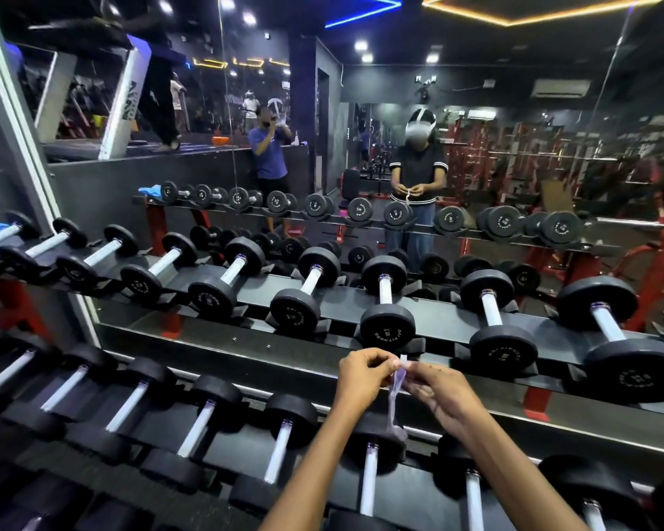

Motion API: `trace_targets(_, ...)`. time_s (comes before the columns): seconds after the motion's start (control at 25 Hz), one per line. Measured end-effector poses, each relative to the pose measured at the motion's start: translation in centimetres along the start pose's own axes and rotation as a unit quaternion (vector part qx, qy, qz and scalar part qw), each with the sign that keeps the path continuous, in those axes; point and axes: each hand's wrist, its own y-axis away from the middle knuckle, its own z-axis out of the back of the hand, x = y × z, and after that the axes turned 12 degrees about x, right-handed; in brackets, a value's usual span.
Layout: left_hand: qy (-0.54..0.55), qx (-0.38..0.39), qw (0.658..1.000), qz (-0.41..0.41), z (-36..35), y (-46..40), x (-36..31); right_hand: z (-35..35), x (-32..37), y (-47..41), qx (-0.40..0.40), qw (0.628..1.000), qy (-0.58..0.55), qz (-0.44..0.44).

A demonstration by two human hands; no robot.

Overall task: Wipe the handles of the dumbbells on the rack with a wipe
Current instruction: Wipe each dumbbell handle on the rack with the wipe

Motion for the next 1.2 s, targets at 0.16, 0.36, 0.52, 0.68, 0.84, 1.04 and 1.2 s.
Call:
trace_targets(0.16, -0.015, 0.007, 1.0, -0.004, -0.2, -0.4, 0.1, 0.3, 0.2, -0.2, -0.006, 1.0, -0.018, -0.021)
trace_targets(0.36, -0.053, 0.031, 0.998, -0.031, -0.4, 0.0, -0.1, 0.7, 0.4, -0.5, -0.028, 0.998, -0.05, -0.032)
trace_targets(0.52, -0.146, 0.017, 0.987, -0.062, -0.7, 0.2, 0.0, 0.7, 0.2, -0.4, -0.043, 0.998, -0.03, -0.028)
trace_targets(0.68, -0.136, 0.011, 0.989, -0.064, -0.8, 0.4, 0.0, 0.7, 0.2, -0.3, -0.052, 0.998, -0.029, -0.019)
trace_targets(0.84, -0.142, 0.014, 0.988, -0.064, -0.7, 0.6, 0.3, 0.4, 0.1, 0.2, -0.049, 0.999, 0.013, -0.004)
trace_targets(1.04, -0.136, 0.009, 0.988, -0.065, -1.1, 1.2, 0.3, -0.1, -0.3, 0.2, -0.074, 0.996, 0.05, 0.004)
trace_targets(1.2, -0.108, -0.02, 0.993, -0.044, -1.1, 1.4, 0.3, 0.1, -0.5, 0.5, -0.07, 0.998, 0.002, -0.003)
